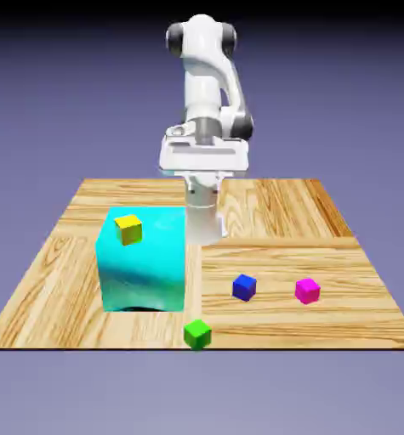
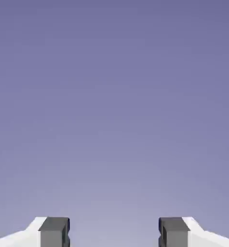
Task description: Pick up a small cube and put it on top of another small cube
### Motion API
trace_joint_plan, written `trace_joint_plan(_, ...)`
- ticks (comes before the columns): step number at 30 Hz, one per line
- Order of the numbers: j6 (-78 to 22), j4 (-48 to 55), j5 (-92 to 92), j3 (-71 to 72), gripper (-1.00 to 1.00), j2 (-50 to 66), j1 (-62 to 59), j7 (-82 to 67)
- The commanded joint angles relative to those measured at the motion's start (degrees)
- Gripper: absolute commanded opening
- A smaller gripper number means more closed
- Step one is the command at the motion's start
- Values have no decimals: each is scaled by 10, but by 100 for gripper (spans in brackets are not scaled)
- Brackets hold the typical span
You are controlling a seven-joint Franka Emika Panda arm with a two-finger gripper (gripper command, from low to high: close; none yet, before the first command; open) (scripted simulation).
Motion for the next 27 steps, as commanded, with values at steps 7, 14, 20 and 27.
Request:
trace_joint_plan(7, -119, 77, -120, 72, 0, 145, 58, -75)
trace_joint_plan(14, -239, 155, -239, 144, 0, 291, 116, -149)
trace_joint_plan(20, -341, 221, -342, 206, 0, 415, 165, -213)
trace_joint_plan(27, -406, 275, -441, 240, 0, 531, 207, -247)
